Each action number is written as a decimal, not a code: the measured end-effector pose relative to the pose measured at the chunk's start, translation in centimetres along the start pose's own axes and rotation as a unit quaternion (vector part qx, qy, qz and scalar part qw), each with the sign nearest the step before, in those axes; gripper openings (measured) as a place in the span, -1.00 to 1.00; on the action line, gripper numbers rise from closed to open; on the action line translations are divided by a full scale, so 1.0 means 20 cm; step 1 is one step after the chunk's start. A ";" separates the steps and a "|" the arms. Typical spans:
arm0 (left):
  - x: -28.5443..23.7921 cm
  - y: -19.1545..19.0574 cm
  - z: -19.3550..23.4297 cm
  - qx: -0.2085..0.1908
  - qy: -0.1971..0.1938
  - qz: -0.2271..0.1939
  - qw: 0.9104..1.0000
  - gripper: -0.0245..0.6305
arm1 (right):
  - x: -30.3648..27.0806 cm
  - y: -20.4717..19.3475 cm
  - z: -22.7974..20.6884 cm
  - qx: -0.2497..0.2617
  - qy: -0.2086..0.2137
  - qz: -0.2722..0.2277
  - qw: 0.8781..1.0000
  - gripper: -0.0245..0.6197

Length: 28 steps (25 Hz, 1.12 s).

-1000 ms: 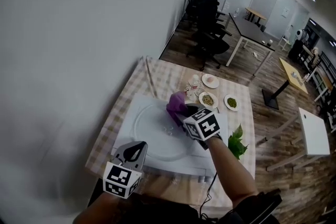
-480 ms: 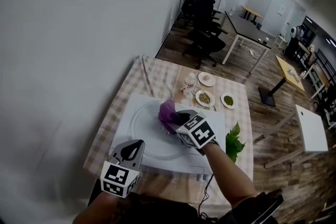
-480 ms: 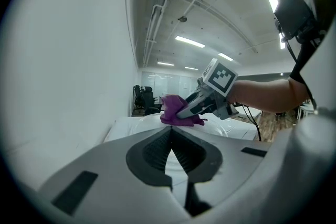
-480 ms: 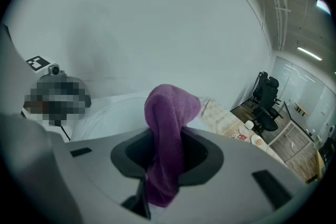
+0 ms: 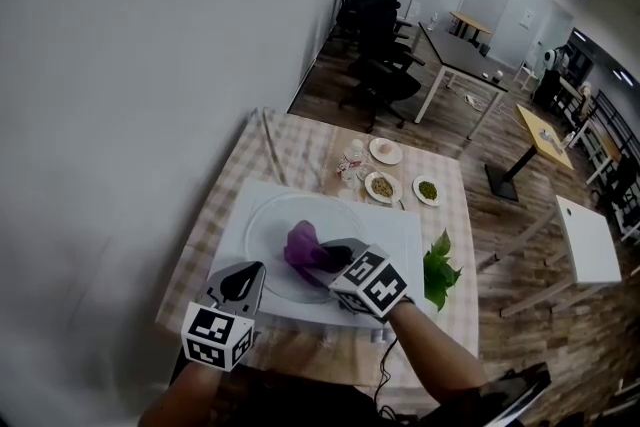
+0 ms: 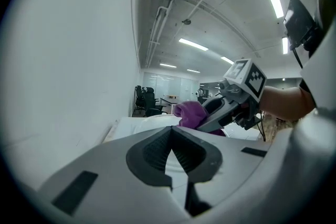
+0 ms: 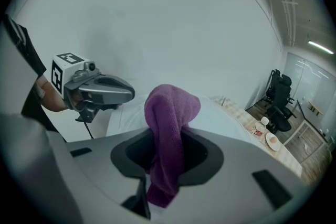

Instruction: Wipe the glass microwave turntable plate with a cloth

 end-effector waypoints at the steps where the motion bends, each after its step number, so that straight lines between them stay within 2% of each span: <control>1: 0.00 0.00 0.00 -0.002 0.001 0.000 1.000 -0.90 | 0.01 0.00 0.03 0.003 0.006 -0.001 1.000 -0.56; 9: -0.01 -0.01 0.02 0.003 0.000 -0.003 1.000 -0.90 | 0.11 -0.05 0.22 0.020 0.049 0.001 0.999 -0.56; 13: -0.01 0.00 0.03 0.000 0.005 -0.003 1.000 -0.90 | 0.14 -0.01 0.23 0.014 0.072 -0.008 0.997 -0.56; 19: 0.02 0.01 0.09 0.014 0.023 -0.018 0.999 -0.90 | 0.05 0.19 0.02 0.009 0.028 -0.036 0.999 -0.56; 24: 0.02 0.00 0.12 -0.003 0.035 -0.001 0.999 -0.90 | -0.14 0.33 -0.17 0.008 -0.011 -0.039 0.999 -0.56; 28: 0.04 -0.01 0.12 -0.009 0.037 -0.003 0.999 -0.90 | -0.29 0.39 -0.26 0.010 -0.030 -0.031 0.999 -0.56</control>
Point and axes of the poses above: the fingertips, and each gripper's own axes: x backward along the fingers, z to its left, y out of its top, the point moved 2 cm from there along x, backward along the fingers, and after that the axes turned 14 degrees about -y, right-handed, at the moved point
